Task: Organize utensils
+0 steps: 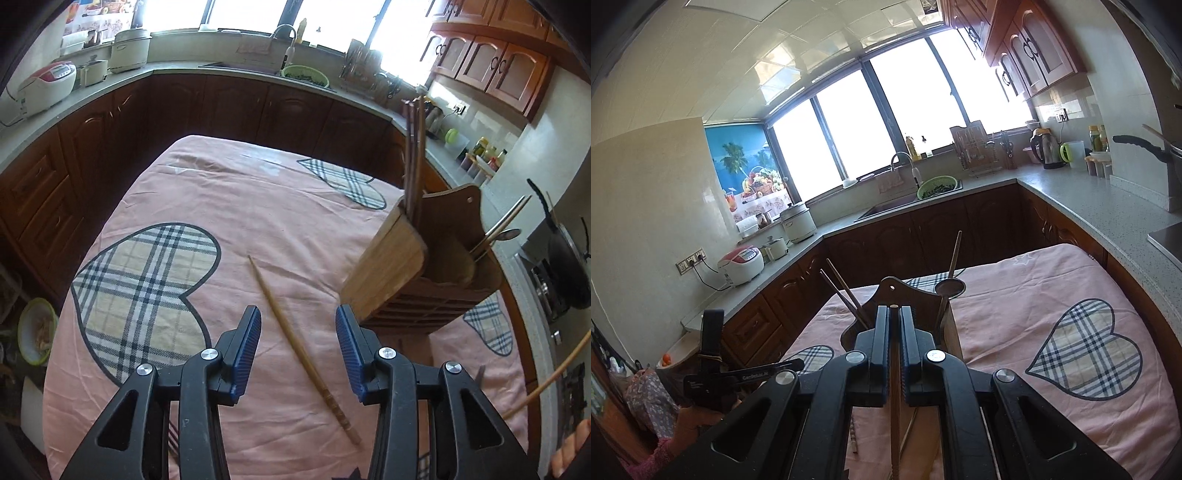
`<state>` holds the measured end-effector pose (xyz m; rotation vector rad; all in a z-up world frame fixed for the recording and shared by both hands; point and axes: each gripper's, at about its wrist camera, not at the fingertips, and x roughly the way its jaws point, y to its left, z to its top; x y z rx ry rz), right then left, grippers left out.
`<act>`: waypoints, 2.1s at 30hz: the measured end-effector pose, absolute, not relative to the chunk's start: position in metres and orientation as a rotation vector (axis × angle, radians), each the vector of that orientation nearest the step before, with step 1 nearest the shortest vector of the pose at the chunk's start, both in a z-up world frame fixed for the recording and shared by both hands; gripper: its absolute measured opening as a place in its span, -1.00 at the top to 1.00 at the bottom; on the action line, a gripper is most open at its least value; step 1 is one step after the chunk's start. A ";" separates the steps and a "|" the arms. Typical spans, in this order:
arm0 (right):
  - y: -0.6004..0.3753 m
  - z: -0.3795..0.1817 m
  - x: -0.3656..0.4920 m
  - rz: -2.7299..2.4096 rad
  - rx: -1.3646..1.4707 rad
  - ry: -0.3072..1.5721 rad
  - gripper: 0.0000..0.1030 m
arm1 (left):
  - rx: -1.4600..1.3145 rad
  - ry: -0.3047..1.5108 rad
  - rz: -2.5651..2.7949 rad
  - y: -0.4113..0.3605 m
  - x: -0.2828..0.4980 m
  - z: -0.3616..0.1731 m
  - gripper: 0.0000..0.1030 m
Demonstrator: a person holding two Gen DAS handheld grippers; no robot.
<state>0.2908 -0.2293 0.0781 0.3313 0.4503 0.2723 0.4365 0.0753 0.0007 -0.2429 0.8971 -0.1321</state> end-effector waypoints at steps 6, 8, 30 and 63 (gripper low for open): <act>-0.236 0.072 0.292 0.281 0.351 0.463 0.91 | -0.184 0.962 -0.059 0.056 0.489 -0.030 0.21; -0.238 0.071 0.292 0.283 0.357 0.465 0.91 | -0.164 0.975 -0.037 0.053 0.506 -0.040 0.21; -0.247 0.067 0.292 0.280 0.384 0.468 0.91 | -0.134 0.988 -0.081 0.042 0.526 -0.061 0.93; -0.228 0.106 0.243 0.289 0.339 0.366 0.91 | -0.223 0.659 -0.332 0.071 0.291 0.098 0.93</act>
